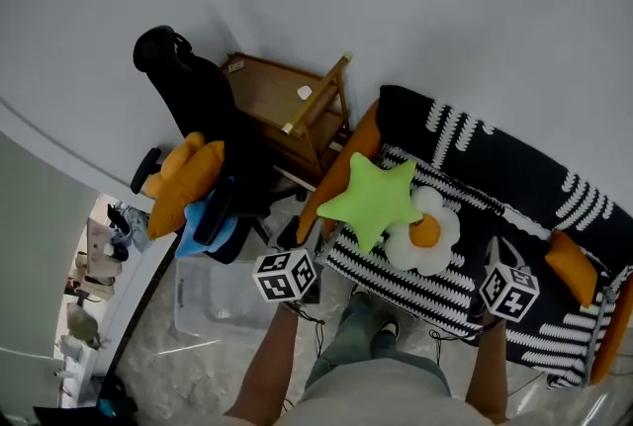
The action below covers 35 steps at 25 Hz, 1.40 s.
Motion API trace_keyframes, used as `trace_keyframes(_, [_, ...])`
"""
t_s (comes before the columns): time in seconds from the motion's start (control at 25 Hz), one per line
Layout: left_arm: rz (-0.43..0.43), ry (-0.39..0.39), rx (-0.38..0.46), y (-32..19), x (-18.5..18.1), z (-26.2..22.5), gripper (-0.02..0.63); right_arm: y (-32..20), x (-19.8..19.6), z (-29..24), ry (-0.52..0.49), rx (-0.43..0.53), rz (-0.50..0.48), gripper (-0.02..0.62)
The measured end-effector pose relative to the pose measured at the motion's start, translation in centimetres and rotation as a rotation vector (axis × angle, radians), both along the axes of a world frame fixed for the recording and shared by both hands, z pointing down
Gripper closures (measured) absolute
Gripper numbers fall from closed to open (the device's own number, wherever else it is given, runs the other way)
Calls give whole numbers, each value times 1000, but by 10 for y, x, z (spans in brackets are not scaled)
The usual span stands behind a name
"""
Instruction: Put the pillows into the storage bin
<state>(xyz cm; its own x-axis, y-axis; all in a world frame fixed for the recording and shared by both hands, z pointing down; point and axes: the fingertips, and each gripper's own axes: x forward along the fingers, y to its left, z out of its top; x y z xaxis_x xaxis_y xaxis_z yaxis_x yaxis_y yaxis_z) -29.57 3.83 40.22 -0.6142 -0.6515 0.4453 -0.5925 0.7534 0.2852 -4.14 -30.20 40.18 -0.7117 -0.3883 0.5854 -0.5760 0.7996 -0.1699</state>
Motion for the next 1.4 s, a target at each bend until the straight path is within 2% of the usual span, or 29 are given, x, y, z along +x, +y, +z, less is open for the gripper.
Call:
trace_keyframes(0.2, [87,-12,-62,-10,-21,8,380,-2,-21,7,30,-8,-17,594])
trace_keyframes(0.56, [258,34,-199,-9,-54,55,380,11,-61,33,101,-27,-38,594])
trace_keyframes(0.76, [422,68,-282,-22,-61,98,383,23,-76,64,189,-44,-68,594])
trace_keyframes(1.08, [673,103,-405,-36,-74,180,387,39,-101,102,270,-77,-94,594])
trace_keyframes(1.24, [771,100,-472,-32,-80,221,387,48,-114,121,299,-83,-116,594])
trace_keyframes(1.4, [897,55,-534,-31,-82,256,388,54,-124,142,325,-94,-133,594])
